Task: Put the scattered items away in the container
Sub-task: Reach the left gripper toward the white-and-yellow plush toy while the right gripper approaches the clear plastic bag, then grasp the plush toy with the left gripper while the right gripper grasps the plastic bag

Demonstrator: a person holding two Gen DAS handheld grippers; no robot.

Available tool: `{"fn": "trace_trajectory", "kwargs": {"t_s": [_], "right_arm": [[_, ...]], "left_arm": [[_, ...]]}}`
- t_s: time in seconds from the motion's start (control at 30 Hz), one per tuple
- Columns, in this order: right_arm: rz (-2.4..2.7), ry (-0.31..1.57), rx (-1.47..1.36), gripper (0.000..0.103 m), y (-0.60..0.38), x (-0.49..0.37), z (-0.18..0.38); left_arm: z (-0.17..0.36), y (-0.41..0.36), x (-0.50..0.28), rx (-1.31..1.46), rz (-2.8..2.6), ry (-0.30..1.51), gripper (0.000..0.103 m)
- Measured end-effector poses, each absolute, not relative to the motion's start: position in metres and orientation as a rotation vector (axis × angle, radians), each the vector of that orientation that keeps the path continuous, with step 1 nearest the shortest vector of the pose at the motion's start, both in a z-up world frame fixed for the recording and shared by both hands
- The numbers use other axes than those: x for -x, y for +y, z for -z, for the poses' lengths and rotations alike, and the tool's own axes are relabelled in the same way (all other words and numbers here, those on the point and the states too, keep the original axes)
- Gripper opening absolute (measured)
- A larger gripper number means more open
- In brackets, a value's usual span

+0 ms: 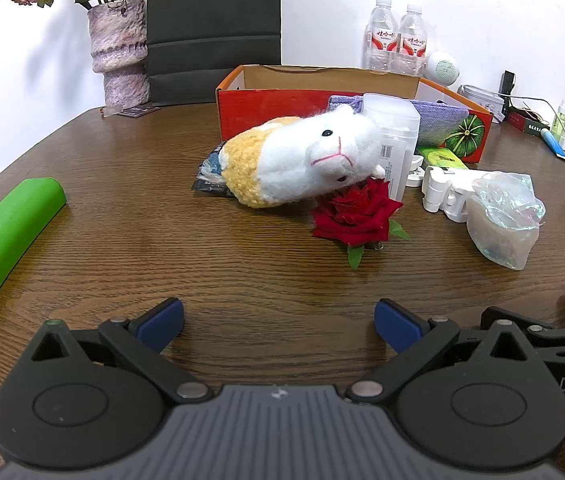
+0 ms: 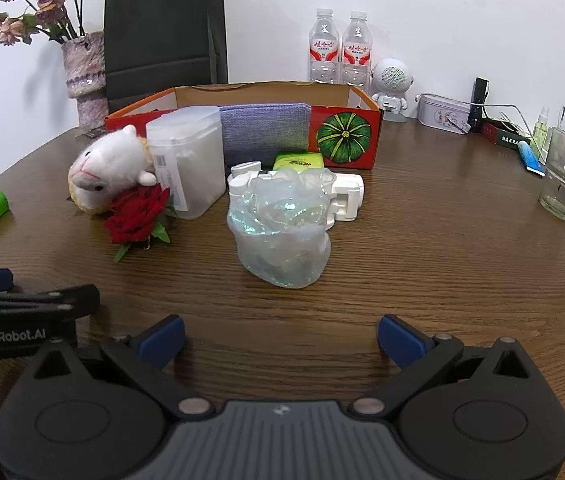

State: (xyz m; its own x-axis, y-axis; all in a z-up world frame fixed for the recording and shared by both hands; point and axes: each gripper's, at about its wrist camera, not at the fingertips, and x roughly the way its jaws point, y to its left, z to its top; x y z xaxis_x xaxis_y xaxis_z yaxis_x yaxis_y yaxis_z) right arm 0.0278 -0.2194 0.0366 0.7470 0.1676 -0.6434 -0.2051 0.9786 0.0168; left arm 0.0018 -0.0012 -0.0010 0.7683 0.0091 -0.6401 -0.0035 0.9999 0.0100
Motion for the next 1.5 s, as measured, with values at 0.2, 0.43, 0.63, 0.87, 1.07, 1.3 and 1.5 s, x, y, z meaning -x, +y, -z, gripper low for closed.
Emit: {"fn": "trace_trajectory", "kwargs": {"t_s": [0.2,0.43,0.63,0.87,1.07,1.3,1.5], "right_arm": [[-0.203,0.699,0.058,0.103,-0.219,-0.028,-0.037],[-0.204,0.699,0.058,0.103,-0.219,-0.028,-0.037],[-0.204,0.7,0.059,0.103,-0.219,-0.028,-0.037],[-0.193,0.7,0.058,0.103,-0.217,-0.028,-0.037],[-0.23,0.71,0.057,0.103,-0.222,-0.031,-0.046],[-0.271,0.679,0.048,0.082,-0.221,-0.07,-0.065],[-0.296,0.721,0.023,0.045,-0.222,-0.081,-0.057]], "left_arm": [[0.001,-0.001,-0.002,-0.008,-0.007,0.695,0.103],[0.001,-0.001,-0.002,-0.008,-0.008,0.695,0.103],[0.001,-0.001,-0.002,-0.008,-0.008,0.694,0.103],[0.001,0.0,-0.002,-0.01,-0.001,0.694,0.103],[-0.011,0.003,0.002,-0.025,0.071,0.661,0.103],[-0.063,0.014,-0.061,0.066,0.141,0.564,0.103],[-0.054,0.015,-0.074,0.065,0.105,0.663,0.06]]}}
